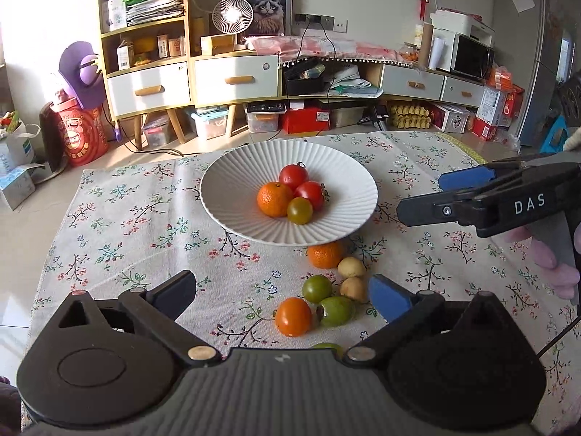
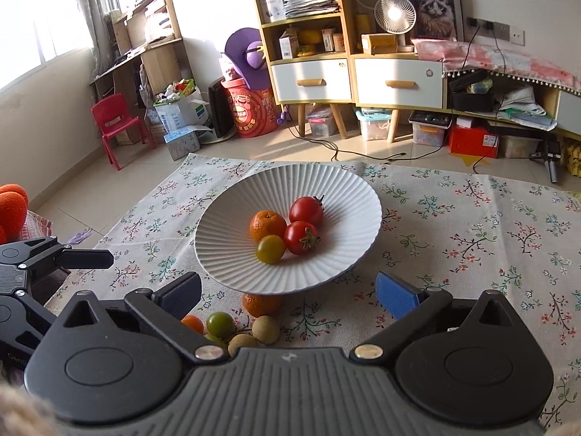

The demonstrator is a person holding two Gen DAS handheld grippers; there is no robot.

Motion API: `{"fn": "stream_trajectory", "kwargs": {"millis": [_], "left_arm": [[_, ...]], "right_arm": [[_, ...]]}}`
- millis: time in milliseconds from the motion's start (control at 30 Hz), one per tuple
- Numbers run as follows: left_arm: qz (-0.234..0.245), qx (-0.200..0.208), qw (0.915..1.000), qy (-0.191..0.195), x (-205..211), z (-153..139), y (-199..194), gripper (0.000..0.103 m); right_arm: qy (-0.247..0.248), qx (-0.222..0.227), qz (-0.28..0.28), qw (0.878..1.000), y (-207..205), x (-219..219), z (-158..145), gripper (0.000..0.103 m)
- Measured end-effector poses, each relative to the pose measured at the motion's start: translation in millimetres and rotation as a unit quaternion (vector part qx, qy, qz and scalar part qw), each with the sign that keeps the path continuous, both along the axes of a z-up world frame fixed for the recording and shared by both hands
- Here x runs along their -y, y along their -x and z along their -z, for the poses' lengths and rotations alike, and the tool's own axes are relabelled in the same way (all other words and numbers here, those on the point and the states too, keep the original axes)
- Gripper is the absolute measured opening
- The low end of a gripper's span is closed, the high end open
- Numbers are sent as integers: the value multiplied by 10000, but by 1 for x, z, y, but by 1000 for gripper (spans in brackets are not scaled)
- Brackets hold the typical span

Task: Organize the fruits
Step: 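Withdraw both open grippers from the bowl toward the remaining fruits, then grasp an orange tomato with the left gripper while the right gripper grasps a brown round fruit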

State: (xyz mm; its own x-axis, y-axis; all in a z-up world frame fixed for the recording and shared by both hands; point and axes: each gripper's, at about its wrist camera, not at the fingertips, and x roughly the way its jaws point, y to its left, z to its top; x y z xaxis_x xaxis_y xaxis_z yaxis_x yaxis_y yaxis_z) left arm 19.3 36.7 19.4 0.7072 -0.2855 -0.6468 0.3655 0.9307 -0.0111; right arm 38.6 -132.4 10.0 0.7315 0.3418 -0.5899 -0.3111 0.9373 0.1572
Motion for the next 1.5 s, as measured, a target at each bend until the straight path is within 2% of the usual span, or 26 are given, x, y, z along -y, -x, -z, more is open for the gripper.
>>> {"fn": "stream_trajectory", "kwargs": {"millis": [233,367,567,767,933,1133,1333,1400,1500], "left_arm": [[-161,3,9999,21,-21,5,29,93],[-356,-77,9993,65,-33,12,37,93],[-414,57,9991,72,-50,17,52,93],[-486,-1,9988,63,-62,22,64,93],[-476,-359,9981,-171,-70,28,71,93],[-357,-799,9961,-61,-82,34,75,93],[-115,-1387,9903,-53,-86,39,80,92],[27,-1417,9899,-78,-84,38,83,89],[209,-1548,9877,-73,-81,43,86,72]], "right_arm": [[-23,14,-122,9999,27,-7,6,102],[170,36,-254,9995,39,-17,12,102],[382,112,-514,9979,54,-28,25,102],[565,171,-777,9952,71,-39,35,102],[628,57,-927,9937,84,-47,47,102],[803,-73,-993,9918,93,-51,58,102],[875,-212,-1047,9904,100,-53,66,102],[940,-224,-1115,9891,103,-55,69,102],[1010,-230,-1165,9878,107,-59,71,102]]}}
